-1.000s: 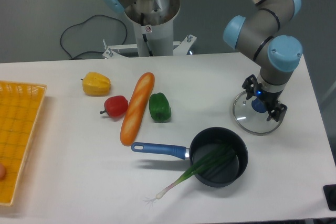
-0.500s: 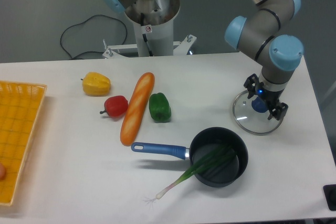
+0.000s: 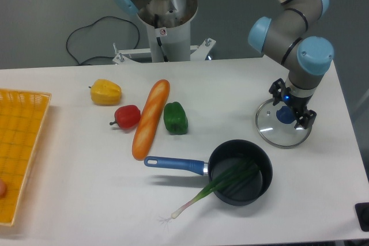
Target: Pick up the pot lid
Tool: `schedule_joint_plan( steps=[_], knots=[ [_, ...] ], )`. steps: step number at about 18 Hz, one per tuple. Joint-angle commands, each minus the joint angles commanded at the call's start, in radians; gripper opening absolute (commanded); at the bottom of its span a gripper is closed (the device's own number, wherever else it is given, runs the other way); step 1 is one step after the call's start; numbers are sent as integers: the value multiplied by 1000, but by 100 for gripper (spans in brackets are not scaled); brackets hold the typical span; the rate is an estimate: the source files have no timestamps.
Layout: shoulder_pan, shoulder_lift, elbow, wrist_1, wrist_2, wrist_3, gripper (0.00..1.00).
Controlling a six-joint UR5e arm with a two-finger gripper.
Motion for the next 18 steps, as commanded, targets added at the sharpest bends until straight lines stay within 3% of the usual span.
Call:
schedule_joint_plan(
  steps=[18],
  knots=[
    [6, -5, -35, 55, 0, 0, 100]
  ],
)
